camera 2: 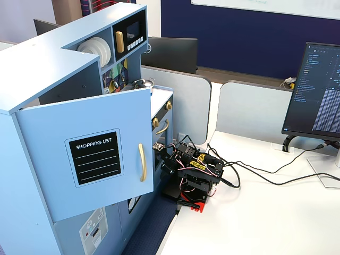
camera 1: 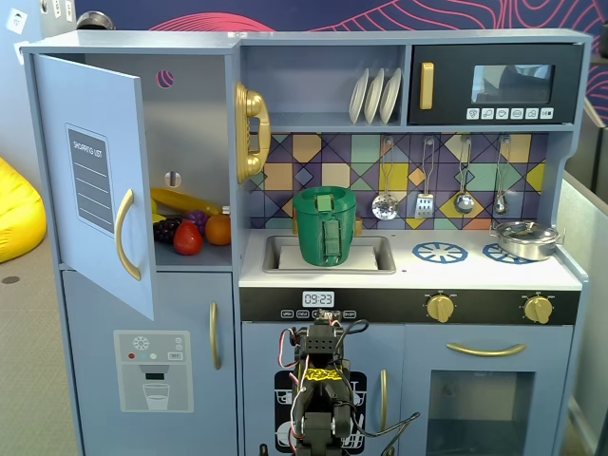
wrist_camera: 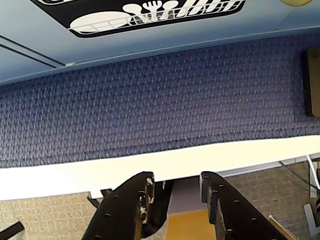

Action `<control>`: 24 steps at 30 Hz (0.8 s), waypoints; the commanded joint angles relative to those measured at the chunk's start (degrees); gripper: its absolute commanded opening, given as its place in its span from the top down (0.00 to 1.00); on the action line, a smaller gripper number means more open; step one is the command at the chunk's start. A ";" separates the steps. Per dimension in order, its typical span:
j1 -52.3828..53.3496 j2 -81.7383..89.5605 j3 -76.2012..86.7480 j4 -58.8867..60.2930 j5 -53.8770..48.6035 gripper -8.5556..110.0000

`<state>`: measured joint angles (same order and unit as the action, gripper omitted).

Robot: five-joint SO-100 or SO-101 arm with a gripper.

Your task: Close the left cabinet door

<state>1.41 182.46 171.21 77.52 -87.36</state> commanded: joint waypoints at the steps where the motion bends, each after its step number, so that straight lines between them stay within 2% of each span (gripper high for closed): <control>1: 0.88 -0.26 0.53 10.28 0.79 0.93; 13: 0.70 -0.26 0.53 10.28 0.70 0.93; 16: -2.90 -0.35 0.44 10.11 -0.53 0.93; 19: -15.29 -0.53 -2.81 5.89 3.52 0.93; 24: -46.93 -4.04 -17.31 -8.17 3.25 0.93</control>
<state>-23.12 181.58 165.41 76.38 -85.34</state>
